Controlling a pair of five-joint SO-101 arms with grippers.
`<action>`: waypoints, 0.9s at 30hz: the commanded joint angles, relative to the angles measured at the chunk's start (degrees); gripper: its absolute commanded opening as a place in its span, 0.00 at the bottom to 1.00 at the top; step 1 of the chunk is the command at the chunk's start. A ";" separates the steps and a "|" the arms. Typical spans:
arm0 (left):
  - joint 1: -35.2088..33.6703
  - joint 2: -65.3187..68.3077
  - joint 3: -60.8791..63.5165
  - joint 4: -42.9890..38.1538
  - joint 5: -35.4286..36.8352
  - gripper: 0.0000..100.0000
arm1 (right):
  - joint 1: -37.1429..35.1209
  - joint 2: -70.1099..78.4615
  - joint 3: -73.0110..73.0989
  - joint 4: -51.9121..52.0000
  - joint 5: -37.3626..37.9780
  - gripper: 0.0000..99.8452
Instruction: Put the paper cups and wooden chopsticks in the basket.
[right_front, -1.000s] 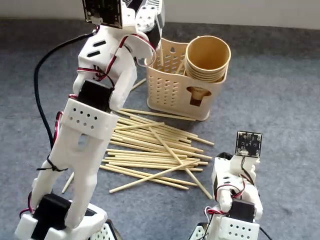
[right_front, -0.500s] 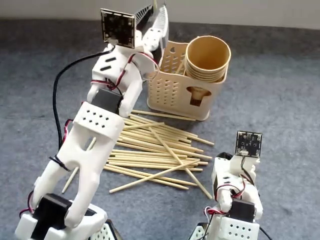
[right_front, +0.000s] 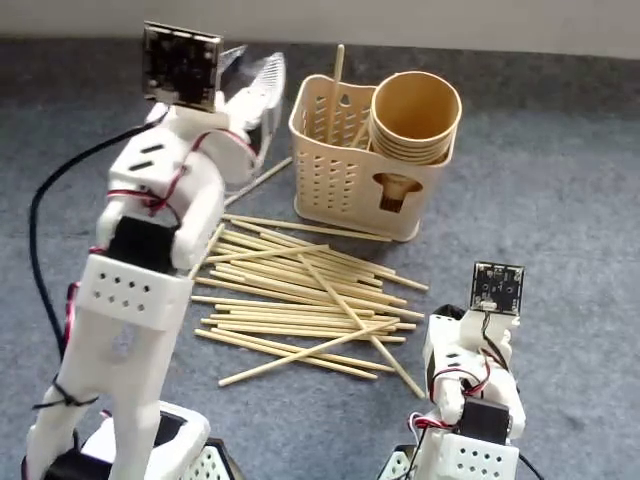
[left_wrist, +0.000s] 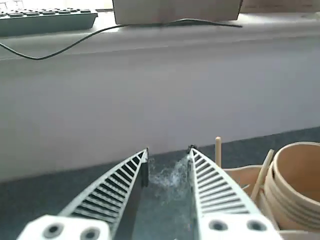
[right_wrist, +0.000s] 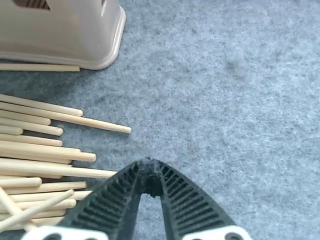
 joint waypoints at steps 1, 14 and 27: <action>-4.53 -4.53 1.27 7.30 -8.18 0.14 | -0.22 -0.66 6.55 -1.36 0.44 0.01; -15.52 -0.04 6.11 29.45 -17.23 0.14 | -0.22 -0.66 6.55 -1.36 0.44 0.01; -18.07 21.76 6.29 35.52 -24.00 0.14 | -0.22 -0.66 6.55 -1.36 0.44 0.01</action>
